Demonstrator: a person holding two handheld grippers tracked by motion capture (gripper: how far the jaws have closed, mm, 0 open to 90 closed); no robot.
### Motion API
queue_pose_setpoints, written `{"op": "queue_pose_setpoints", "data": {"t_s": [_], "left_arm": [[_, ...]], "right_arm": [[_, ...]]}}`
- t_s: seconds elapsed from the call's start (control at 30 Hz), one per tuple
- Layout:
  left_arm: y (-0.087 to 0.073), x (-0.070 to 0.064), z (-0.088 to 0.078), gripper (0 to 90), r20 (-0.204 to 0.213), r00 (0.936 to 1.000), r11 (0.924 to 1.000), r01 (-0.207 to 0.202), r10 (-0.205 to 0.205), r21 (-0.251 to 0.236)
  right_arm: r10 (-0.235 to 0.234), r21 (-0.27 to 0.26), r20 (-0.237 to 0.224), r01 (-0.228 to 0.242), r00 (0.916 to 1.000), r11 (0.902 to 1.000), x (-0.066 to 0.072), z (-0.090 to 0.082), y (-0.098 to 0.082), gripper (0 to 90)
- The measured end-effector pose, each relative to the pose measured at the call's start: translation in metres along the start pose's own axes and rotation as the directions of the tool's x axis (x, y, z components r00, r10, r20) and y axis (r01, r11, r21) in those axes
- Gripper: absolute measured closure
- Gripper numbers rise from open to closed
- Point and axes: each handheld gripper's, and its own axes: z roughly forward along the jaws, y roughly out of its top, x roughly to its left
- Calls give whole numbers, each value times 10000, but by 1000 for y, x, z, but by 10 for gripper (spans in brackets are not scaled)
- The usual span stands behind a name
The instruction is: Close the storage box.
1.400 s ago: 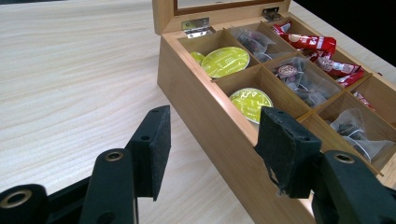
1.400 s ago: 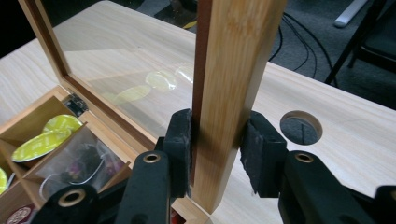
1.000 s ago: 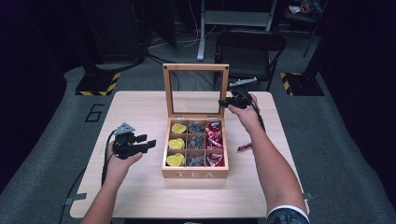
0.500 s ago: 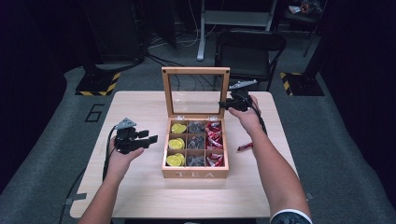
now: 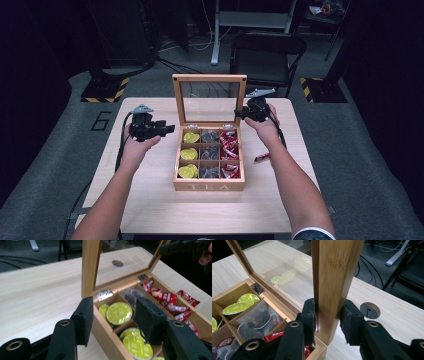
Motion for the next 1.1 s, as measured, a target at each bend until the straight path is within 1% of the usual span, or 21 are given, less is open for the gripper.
{"op": "queue_pose_setpoints", "data": {"t_s": [0.03, 0.07, 0.1, 0.13, 0.2, 0.23, 0.27, 0.3, 0.37, 0.4, 0.47, 0.5, 0.6, 0.7, 0.73, 0.83, 0.9, 1.1], "left_arm": [[4, -1, 1, 490, -38, 10000, 10000, -44, 44, -18], [11, 0, 2, 490, -18, 9999, 9999, -172, 172, 0], [15, 0, 3, 489, 52, 9999, 9999, -98, 98, 64], [18, 0, 4, 489, -9, 9999, 9998, -169, 169, 62], [24, 0, 5, 489, -24, 9995, 9994, -312, 312, 144], [24, 0, 5, 489, -24, 9995, 9994, -312, 312, 144], [30, 0, 7, 490, -86, 9990, 9987, -438, 440, 242], [30, 0, 7, 490, -86, 9990, 9987, -438, 440, 242], [37, 4, 10, 491, -179, 9994, 9994, -288, 291, 175], [39, 6, 11, 493, -222, 9994, 9995, -276, 279, 143], [43, 8, 11, 493, -282, 9990, 9994, -334, 337, 122], [43, 8, 11, 494, -282, 9990, 9994, -334, 337, 122], [53, 10, 15, 495, -299, 9983, 9987, -509, 509, 14], [56, 11, 17, 495, -337, 9977, 9983, -591, 590, -20], [58, 11, 18, 495, -330, 9979, 9985, -548, 549, 25], [61, 12, 21, 497, -327, 9983, 9988, -486, 483, -85], [63, 12, 22, 504, -413, 9973, 9981, -610, 608, -35], [66, 10, 25, 556, -398, 9973, 9977, -634, 624, -243]], "right_arm": [[0, 0, 0, 0, 10000, 10000, 0, 0, 0, 661], [-78, -42, 10, 78, 10000, 10000, 0, 0, -1, 662], [-101, -51, 5, 101, 9999, 9999, 0, 0, -1, 662], [-17, -34, 9, 17, 10000, 10000, 1, -1, -1, 662], [-112, -68, 23, 113, 9999, 9999, 1, -1, -1, 662], [-97, -74, 58, 98, 9999, 9999, 2, -2, -2, 662], [-105, -90, 68, 106, 9999, 9999, 2, -2, -2, 662], [-105, -90, 68, 106, 9999, 9999, 2, -2, -2, 662], [-61, -116, 61, 62, 10000, 9999, 3, -2, -3, 662], [-65, -132, 74, 66, 10000, 9999, 3, -2, -3, 662], [-168, -164, 89, 170, 9998, 9997, 3, -2, -3, 662], [-168, -164, 89, 170, 9998, 9997, 3, -2, -3, 662], [-142, -201, 100, 144, 9998, 9997, 4, -3, -4, 662], [-102, -202, 98, 104, 9999, 9997, 4, -3, -5, 661], [-105, -202, 93, 107, 9999, 9997, 5, -3, -5, 662], [-216, -257, 112, 219, 9997, 9994, 5, -3, -5, 661], [-193, -283, 131, 196, 9997, 9994, 5, -4, -6, 660], [-236, -331, 155, 241, 9996, 9992, 6, -4, -7, 660]]}}
